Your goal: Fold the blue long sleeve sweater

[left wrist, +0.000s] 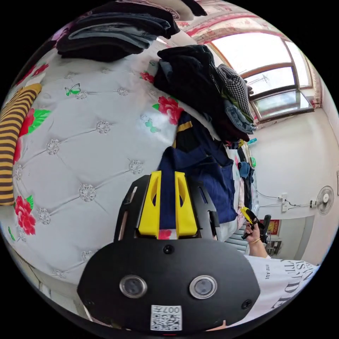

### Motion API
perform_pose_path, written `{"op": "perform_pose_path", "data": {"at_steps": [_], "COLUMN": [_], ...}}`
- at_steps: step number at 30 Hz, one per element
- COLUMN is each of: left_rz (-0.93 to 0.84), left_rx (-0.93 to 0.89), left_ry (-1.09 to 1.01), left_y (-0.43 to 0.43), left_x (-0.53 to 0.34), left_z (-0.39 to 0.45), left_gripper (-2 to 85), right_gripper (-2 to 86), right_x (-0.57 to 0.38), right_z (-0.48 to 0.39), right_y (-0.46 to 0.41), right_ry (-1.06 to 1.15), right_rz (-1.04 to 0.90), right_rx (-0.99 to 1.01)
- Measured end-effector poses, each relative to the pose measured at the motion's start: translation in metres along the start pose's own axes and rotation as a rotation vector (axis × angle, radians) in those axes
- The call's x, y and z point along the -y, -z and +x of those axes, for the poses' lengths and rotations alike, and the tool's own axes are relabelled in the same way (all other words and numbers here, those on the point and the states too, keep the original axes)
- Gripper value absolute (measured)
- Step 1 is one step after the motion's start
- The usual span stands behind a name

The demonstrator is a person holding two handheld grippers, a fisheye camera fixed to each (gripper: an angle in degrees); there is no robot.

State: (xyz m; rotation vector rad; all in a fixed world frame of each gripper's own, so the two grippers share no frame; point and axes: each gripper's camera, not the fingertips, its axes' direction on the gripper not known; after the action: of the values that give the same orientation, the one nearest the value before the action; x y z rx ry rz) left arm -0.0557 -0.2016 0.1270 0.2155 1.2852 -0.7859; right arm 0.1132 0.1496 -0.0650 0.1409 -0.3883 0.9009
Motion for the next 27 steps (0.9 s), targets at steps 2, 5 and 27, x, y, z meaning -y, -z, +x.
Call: {"op": "perform_pose_path", "data": {"at_steps": [2, 5, 27], "left_rz": [-0.073, -0.116, -0.107], "left_rx": [0.034, 0.046, -0.571], "left_ry": [-0.029, -0.027, 0.066], "left_y": [-0.002, -0.004, 0.116], "left_x": [-0.024, -0.046, -0.092], "left_z": [-0.008, -0.013, -0.065], "left_gripper": [6.9, 7.5, -1.0], "right_gripper": [7.3, 7.4, 0.6], "right_x": [-0.022, -0.033, -0.024], "right_z": [0.005, 0.005, 0.063], "right_y": [0.001, 0.002, 0.119], "right_ry": [0.003, 0.02, -0.112], "right_rz": [-0.031, -0.058, -0.132], "right_rx": [-0.097, -0.129, 0.466]}}
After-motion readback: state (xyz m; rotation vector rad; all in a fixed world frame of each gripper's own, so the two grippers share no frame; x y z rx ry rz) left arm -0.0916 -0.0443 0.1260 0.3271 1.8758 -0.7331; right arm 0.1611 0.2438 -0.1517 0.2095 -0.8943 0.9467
